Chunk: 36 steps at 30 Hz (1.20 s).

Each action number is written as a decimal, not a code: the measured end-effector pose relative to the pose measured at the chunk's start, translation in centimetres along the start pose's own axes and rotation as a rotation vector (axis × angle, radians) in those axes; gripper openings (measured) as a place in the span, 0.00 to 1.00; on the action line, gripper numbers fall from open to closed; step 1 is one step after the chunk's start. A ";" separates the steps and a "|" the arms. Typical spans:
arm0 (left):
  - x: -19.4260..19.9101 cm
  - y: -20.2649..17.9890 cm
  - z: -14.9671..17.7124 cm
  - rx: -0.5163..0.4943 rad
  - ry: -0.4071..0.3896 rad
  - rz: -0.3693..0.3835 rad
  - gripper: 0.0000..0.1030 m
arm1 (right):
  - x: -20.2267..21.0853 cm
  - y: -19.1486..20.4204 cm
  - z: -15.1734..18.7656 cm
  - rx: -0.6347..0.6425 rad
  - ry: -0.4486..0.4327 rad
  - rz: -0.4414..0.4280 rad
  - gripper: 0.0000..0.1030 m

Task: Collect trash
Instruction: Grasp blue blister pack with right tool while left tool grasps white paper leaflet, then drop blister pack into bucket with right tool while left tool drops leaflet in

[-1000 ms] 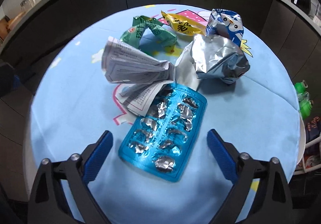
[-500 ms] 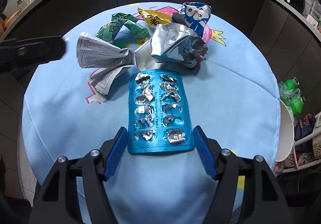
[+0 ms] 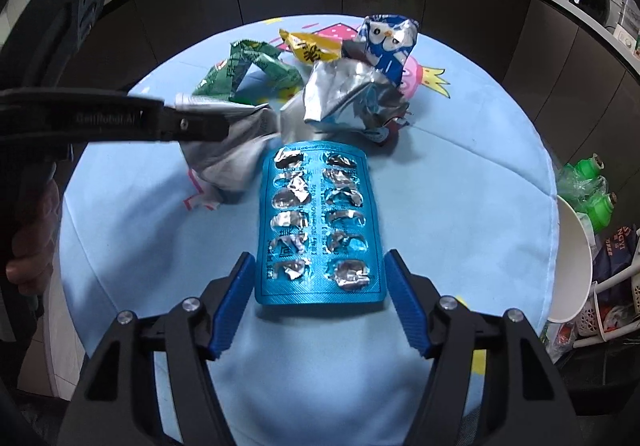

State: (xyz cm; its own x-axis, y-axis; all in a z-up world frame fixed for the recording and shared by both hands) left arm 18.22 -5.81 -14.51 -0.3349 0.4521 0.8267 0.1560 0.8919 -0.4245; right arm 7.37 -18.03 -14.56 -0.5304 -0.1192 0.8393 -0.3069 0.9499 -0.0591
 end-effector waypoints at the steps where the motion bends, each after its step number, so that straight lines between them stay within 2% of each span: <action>1: 0.4 -0.1 0.3 -0.001 -0.007 -0.002 0.10 | 0.4 -0.1 0.0 -0.002 -0.012 0.000 0.64; 13: 9.4 -3.1 1.4 -0.038 -0.155 0.034 0.08 | 6.3 -2.1 -0.3 -0.083 -0.142 -0.031 0.64; 19: 12.4 -6.6 1.0 -0.082 -0.208 0.103 0.08 | 8.3 -4.3 -0.2 -0.130 -0.194 0.010 0.64; 27: 12.0 -13.4 0.1 -0.173 -0.197 0.193 0.08 | 9.8 -9.8 2.0 -0.244 -0.222 0.088 0.64; 36: 8.1 -20.5 -0.2 -0.267 -0.129 0.255 0.08 | 9.6 -17.0 6.8 -0.392 -0.201 0.175 0.64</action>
State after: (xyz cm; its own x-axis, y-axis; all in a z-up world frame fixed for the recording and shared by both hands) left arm 12.52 -20.41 0.97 -0.3652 0.6698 0.6466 0.4797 0.7306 -0.4858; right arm 2.13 -37.31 -9.15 -0.7019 0.0357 0.7114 0.1017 0.9935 0.0504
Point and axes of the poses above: each gripper's, at about its wrist camera, not at the fingertips, and x roughly against the way its jaws point, y to its left, z to its underside, the point moved 4 cm from there along -x, roughly the way its jaws point, and after that the axes turned 13 degrees about x, right-handed, at the moved point
